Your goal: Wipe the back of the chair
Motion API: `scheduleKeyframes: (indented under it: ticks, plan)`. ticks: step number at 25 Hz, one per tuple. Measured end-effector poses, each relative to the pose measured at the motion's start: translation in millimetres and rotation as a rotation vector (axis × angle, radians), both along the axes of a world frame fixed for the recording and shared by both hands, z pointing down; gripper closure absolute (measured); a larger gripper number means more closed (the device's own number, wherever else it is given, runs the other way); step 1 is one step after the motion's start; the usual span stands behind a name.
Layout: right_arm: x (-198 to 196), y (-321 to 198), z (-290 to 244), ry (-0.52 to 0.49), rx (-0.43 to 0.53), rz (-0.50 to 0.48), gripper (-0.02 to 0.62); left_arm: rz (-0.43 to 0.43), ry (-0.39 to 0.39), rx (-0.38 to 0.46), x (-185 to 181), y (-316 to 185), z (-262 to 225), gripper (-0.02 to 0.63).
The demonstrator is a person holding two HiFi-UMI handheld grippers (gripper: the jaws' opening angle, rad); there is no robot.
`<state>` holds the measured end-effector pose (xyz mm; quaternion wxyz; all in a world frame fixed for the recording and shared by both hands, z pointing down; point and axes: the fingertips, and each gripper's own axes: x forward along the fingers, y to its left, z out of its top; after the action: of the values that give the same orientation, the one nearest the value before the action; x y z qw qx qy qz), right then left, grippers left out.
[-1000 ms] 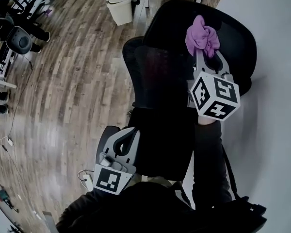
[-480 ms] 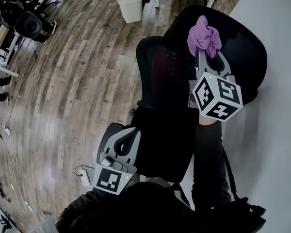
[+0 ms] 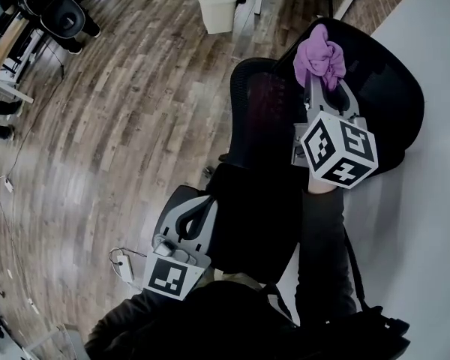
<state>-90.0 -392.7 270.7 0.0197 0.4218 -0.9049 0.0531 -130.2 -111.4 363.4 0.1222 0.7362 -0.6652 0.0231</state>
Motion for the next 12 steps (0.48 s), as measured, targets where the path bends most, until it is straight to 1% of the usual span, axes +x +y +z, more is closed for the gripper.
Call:
scheduleKeyframes:
  ticks: [7,12]
  plan:
    - [-13,11,-3,0.007,0.006,-0.031,0.505,-0.014,0.002,0.006,-3,9,-2,0.601]
    - [-29,18,-8,0.007,0.016,-0.053,0.506,-0.038,-0.002,0.008,-14,16,-5,0.601]
